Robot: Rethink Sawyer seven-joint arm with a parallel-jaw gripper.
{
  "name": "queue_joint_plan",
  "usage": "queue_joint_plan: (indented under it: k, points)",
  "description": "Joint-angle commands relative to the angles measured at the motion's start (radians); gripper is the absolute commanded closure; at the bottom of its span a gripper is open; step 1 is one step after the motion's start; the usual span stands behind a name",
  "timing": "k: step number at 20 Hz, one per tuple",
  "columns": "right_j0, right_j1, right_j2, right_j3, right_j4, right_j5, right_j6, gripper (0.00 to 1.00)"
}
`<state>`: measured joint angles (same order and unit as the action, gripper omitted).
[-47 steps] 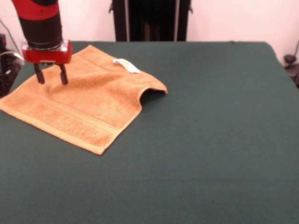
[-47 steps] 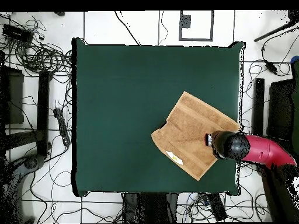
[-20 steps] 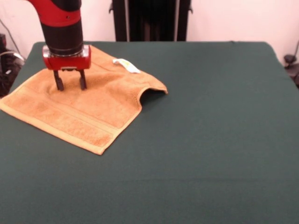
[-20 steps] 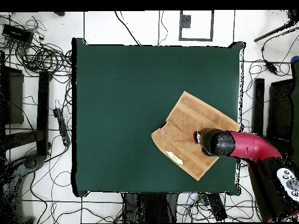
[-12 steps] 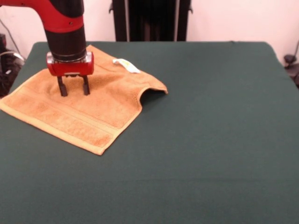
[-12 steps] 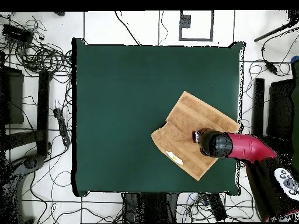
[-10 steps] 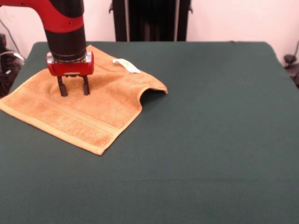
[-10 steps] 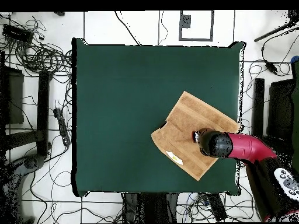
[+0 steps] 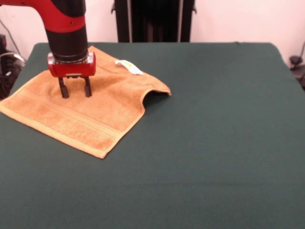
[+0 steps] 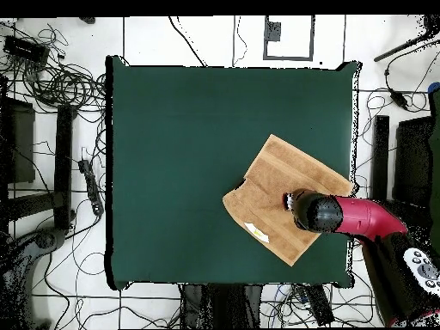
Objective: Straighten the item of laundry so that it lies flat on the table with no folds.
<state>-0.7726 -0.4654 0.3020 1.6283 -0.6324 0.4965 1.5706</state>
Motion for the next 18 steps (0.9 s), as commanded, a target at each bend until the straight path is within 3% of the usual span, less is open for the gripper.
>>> queue_joint_plan:
  k: [1,18]
  points:
    - [0.020,0.055,0.064,0.094,0.021,-0.021,0.034,0.00]
    - [0.056,-0.038,0.054,0.140,0.060,0.020,0.073,0.00]
